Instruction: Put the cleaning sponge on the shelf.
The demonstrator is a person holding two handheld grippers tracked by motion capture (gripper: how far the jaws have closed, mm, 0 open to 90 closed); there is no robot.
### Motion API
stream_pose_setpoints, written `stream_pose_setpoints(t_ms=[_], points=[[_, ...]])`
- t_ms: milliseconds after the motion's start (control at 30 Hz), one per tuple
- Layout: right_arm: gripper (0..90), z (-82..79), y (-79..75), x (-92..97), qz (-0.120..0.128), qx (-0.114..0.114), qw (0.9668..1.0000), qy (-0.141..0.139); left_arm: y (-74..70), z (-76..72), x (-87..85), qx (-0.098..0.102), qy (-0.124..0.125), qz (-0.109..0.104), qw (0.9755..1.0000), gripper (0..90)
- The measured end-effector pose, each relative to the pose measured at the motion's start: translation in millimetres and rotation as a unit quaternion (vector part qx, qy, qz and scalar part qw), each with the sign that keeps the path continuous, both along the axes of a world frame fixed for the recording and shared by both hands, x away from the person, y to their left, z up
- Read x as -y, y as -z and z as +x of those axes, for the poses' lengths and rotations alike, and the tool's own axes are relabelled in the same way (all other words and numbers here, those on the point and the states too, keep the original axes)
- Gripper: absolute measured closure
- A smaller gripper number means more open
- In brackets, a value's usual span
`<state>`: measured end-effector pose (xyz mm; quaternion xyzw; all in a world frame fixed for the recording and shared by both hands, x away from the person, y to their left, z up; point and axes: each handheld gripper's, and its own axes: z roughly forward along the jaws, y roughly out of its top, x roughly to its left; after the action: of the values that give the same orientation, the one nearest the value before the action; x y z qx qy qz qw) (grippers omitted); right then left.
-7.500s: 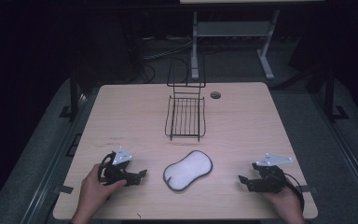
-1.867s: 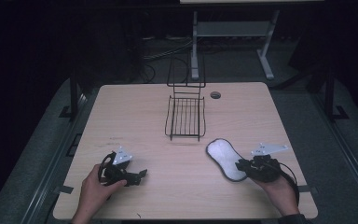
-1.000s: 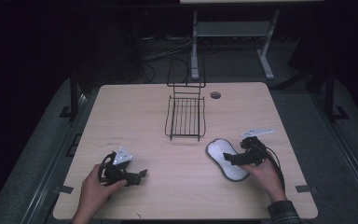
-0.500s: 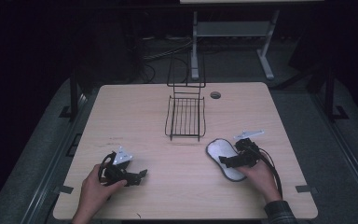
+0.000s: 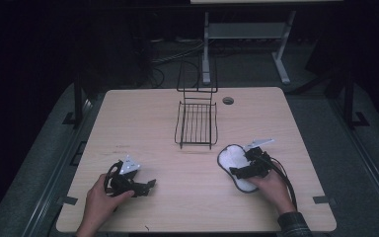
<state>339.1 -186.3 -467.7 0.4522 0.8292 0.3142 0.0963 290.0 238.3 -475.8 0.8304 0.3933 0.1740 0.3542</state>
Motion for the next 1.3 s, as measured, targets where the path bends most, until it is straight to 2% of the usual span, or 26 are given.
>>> stream_pose_setpoints(t_ms=[167, 567, 700, 1000, 1300], points=[[16.8, -1.4, -1.3, -0.9, -0.003, 0.002, 1.0, -0.009, 0.0, 0.0, 0.0, 0.0, 0.0, 0.0, 1.0, 12.5], [25.5, -2.8, -4.0, -0.4, -0.003, 0.001, 0.9999, -0.014, 0.0, -0.1, 0.1, 0.0, 0.0, 0.0, 1.0, 12.5], [30.1, -3.4, -7.1, 1.1, -0.002, 0.007, 0.9998, -0.019, 0.0, -0.1, 0.2, 0.0, 0.0, 0.0, 1.0, 12.5], [37.2, -4.5, -11.7, 4.5, 0.016, 0.007, 0.9996, -0.022, 0.0, -0.1, 0.3, 0.0, 0.001, -0.001, 1.0, 12.5], [49.3, -8.0, -20.1, 9.5, 0.04, 0.022, 0.9987, -0.025, 0.1, -0.3, 0.5, 0.0, 0.0, -0.002, 1.0, 12.5]])
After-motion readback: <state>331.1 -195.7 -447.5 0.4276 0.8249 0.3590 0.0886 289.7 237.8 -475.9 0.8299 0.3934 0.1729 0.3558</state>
